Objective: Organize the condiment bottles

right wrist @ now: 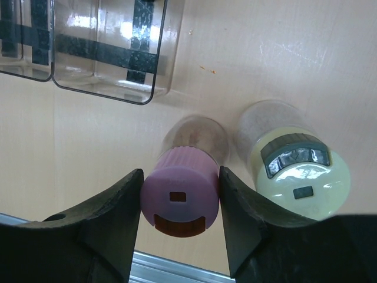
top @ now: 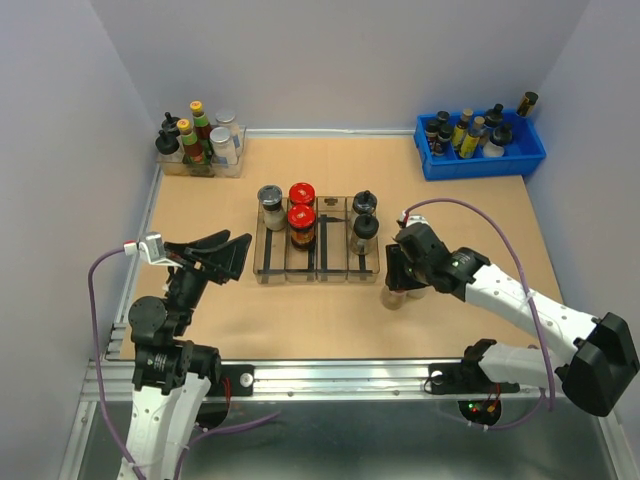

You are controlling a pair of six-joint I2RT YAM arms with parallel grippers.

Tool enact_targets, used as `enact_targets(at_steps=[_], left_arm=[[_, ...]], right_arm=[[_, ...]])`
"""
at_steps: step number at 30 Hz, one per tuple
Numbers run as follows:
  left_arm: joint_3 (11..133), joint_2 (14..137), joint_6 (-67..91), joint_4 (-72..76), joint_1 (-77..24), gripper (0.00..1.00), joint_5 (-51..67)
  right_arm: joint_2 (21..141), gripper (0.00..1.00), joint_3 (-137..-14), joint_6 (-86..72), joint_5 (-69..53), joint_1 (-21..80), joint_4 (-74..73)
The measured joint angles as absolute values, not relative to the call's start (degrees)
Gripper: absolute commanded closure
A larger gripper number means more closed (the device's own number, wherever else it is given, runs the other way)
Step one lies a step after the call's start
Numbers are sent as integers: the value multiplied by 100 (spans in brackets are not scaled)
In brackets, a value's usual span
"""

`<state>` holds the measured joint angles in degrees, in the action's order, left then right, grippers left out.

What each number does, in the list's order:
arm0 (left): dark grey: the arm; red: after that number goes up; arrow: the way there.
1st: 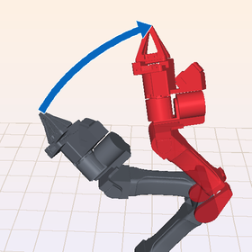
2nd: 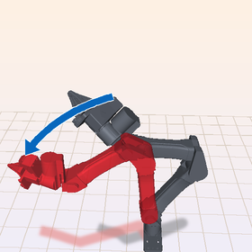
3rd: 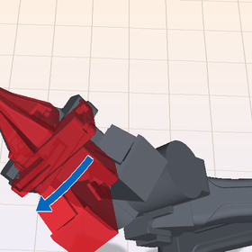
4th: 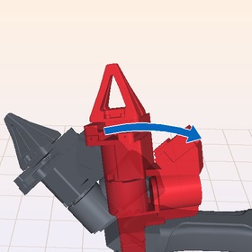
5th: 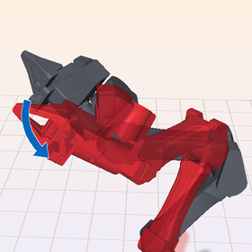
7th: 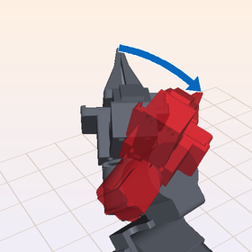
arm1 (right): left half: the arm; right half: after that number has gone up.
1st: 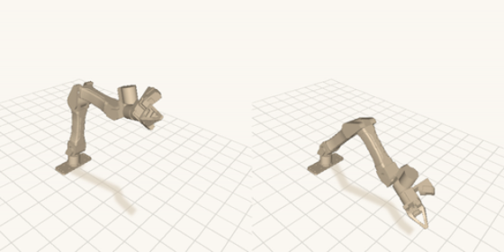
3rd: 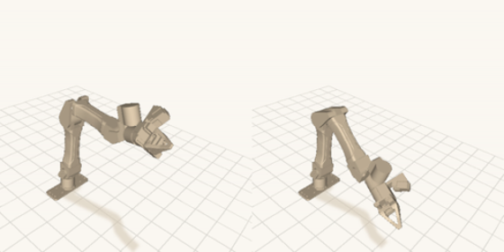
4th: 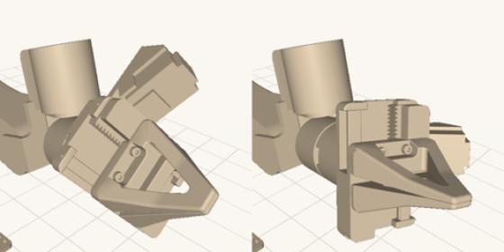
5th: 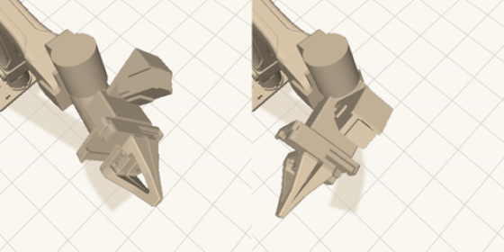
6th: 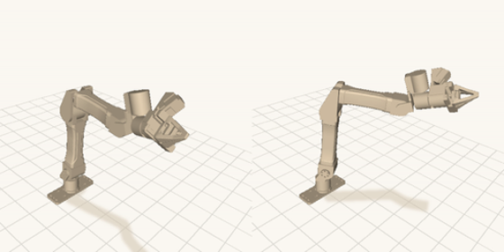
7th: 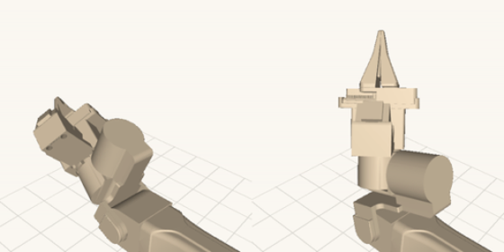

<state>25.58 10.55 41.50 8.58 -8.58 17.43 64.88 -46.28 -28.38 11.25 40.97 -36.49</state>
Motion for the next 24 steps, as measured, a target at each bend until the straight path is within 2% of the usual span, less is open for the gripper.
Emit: enact_targets(at_steps=[1, 6, 15, 19, 24], left_arm=[[2541, 1052, 4150, 864, -858, 1, 1743], [2447, 1026, 4165, 858, -858, 1, 1741], [2440, 961, 4169, 854, -858, 1, 1741], [2440, 906, 4167, 829, -858, 1, 1739], [2440, 797, 4163, 735, -858, 1, 1728]], right_arm=[[6486, 99, -4635, -2838, 1135, 4097, -3669], [6407, 100, -4805, -2810, 1116, 4099, -4075], [6208, 100, -6366, -2355, 336, 4099, -4379], [6595, 100, -7011, -2115, 36, 4099, -4099], [7664, 100, -7688, -1785, -19, 4099, -3610]])
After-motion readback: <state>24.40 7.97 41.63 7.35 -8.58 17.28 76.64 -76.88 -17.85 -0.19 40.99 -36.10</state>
